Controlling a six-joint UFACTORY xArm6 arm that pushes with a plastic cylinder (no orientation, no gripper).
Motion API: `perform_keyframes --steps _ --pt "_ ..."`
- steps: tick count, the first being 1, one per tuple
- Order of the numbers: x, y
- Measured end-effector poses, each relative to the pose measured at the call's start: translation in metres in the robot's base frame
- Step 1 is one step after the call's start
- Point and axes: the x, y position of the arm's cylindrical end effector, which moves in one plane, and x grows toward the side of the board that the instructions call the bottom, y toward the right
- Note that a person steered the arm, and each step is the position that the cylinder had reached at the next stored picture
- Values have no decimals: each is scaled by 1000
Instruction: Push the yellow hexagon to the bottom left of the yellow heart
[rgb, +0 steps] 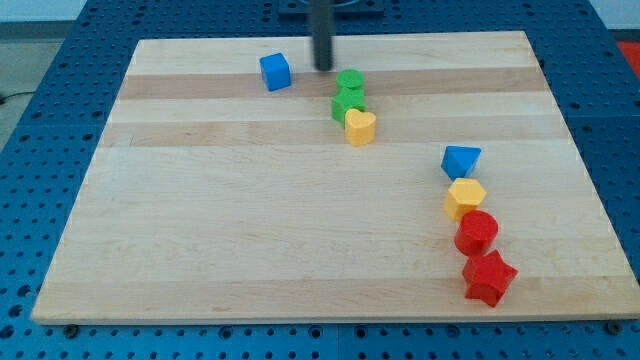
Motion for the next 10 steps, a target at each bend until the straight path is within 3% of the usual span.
perform_keyframes --steps 1,2,3,4,5,6,8,10 --pt "4 128" --pt "79 210" --pt "166 222" --pt "232 175" --pt "236 158" --pt "271 175" --pt "240 134" --pt "250 118"
